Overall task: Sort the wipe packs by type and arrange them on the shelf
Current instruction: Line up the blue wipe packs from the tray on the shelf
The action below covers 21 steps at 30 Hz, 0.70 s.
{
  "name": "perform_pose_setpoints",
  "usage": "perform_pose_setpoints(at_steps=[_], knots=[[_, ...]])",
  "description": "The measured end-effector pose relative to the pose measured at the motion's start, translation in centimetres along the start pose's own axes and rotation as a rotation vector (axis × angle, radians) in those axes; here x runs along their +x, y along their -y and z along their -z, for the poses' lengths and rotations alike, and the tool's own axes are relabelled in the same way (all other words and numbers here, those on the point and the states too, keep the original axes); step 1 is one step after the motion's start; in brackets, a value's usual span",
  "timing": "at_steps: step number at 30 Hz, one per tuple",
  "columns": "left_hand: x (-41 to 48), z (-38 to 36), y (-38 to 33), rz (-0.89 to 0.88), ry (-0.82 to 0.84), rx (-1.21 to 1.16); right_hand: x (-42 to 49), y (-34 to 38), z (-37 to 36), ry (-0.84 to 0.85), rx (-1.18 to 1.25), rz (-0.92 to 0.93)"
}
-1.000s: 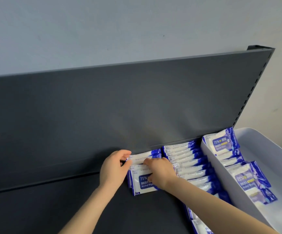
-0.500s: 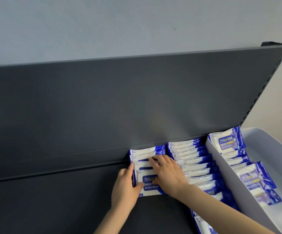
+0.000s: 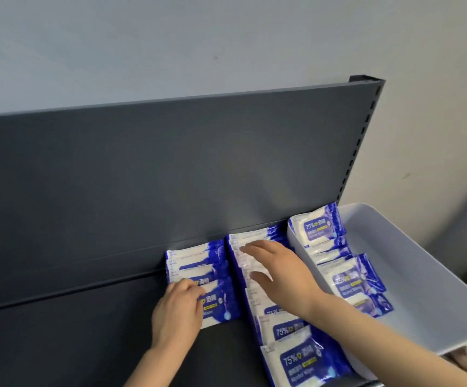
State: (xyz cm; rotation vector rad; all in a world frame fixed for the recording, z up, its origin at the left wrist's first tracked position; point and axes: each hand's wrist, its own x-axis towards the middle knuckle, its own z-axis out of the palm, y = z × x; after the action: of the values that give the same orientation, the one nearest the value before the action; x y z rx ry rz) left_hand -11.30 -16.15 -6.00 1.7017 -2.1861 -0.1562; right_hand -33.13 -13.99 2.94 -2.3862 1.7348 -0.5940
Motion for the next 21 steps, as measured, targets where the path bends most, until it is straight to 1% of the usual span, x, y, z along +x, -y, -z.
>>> perform_pose_setpoints(at_steps=[2, 4, 5, 6, 8, 10, 12, 16, 18, 21], knots=[[0.4, 0.4, -1.2, 0.032, -0.015, -0.010, -1.7, -2.6, 2.4, -0.095, 0.044, -0.071], [1.1, 0.8, -2.9, 0.035, -0.019, -0.028, -3.6, -5.9, 4.6, -0.141, 0.047, -0.186], [1.5, 1.1, -3.9, 0.037, -0.017, -0.045, -4.4, -7.6, 5.5, -0.119, 0.024, -0.249], [1.8, 1.5, -5.0, 0.032, -0.017, -0.060, -5.2, -9.4, 6.2, -0.060, -0.017, -0.300], [2.6, 2.0, -7.5, 0.003, -0.023, -0.090, -6.6, -12.4, 7.1, 0.134, -0.114, -0.352], [3.3, 2.5, -10.4, -0.048, -0.027, -0.126, -7.5, -14.3, 7.1, 0.312, -0.169, -0.327], [3.9, 2.8, -13.2, -0.097, -0.019, -0.157, -8.3, -15.2, 6.6, 0.391, -0.210, -0.268], [4.8, 3.0, -17.5, -0.179, -0.015, -0.191, -9.5, -16.6, 6.1, 0.347, -0.251, -0.213], [5.3, 3.1, -19.1, -0.213, 0.009, -0.192, -10.1, -17.3, 6.1, 0.384, -0.251, -0.150], [6.1, 2.7, -21.7, -0.276, 0.068, -0.170, -11.2, -18.1, 5.8, 0.446, -0.185, -0.073]])
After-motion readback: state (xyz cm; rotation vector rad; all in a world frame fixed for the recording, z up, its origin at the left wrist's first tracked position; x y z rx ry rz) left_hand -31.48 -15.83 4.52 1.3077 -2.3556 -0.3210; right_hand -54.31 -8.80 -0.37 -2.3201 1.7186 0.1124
